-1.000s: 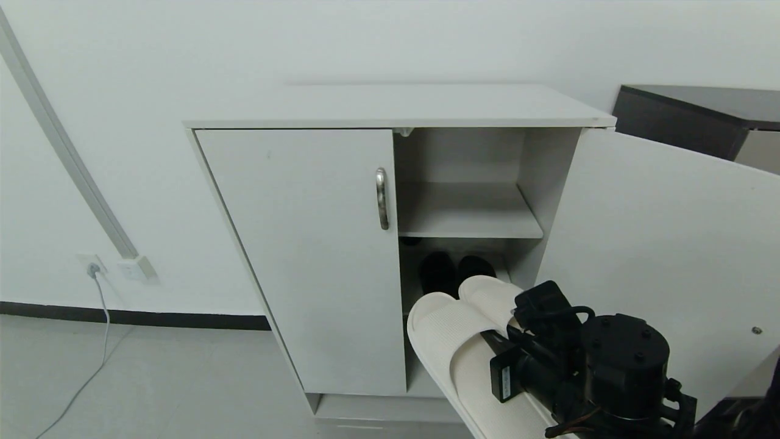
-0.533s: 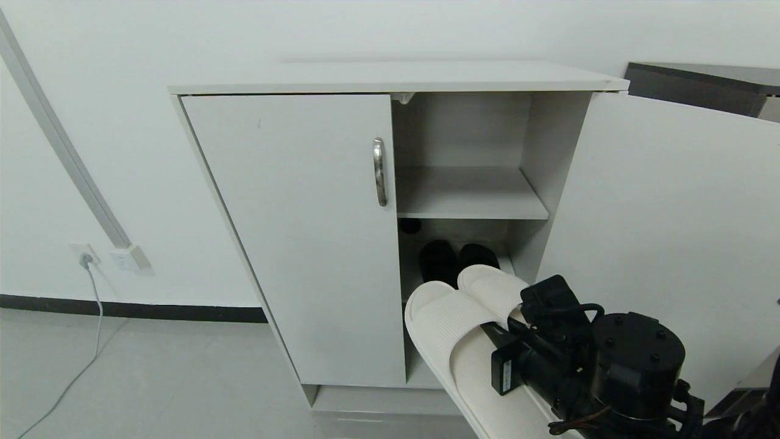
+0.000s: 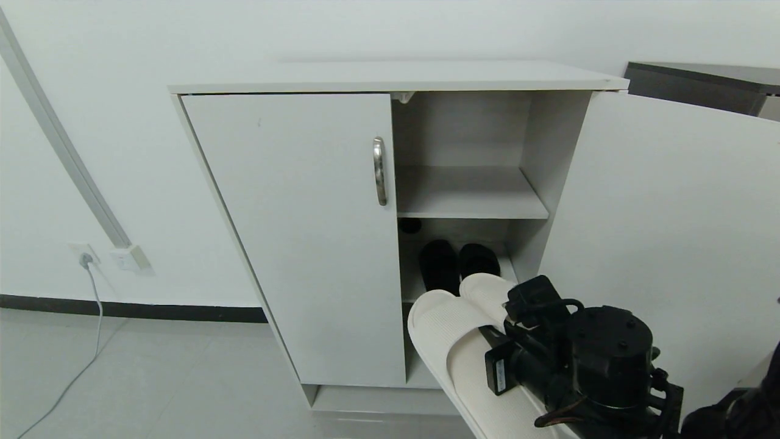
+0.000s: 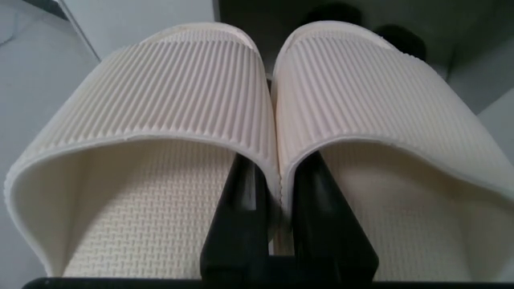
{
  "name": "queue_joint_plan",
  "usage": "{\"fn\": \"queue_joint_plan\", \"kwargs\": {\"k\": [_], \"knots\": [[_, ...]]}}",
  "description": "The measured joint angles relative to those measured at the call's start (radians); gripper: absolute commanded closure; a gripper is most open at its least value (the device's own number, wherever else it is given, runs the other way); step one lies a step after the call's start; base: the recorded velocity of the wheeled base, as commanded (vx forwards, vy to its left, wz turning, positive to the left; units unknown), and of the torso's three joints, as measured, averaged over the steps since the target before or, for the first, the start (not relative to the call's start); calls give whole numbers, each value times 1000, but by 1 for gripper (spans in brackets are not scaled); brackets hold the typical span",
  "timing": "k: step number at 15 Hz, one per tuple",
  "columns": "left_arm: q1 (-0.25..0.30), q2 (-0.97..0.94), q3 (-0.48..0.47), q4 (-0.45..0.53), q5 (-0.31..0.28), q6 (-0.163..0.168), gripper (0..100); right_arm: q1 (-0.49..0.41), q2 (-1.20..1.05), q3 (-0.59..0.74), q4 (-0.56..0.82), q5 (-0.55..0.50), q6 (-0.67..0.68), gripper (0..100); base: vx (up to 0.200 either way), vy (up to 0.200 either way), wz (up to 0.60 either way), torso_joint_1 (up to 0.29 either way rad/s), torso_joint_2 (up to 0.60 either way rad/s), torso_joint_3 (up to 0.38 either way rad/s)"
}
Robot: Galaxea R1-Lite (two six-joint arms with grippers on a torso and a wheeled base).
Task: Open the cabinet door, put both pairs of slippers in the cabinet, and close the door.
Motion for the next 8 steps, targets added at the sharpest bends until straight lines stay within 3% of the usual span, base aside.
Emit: {"fn": "queue_joint_plan", "kwargs": {"k": [5, 8], "knots": [[0, 0, 0, 0, -2, 6, 100, 53, -72, -317, 627, -257, 209, 100, 0, 0, 0, 0, 0, 0], [-1, 0, 0, 0, -2, 6, 100, 75, -94, -511, 756, -376, 242, 100, 0, 0, 0, 0, 0, 0]]}}
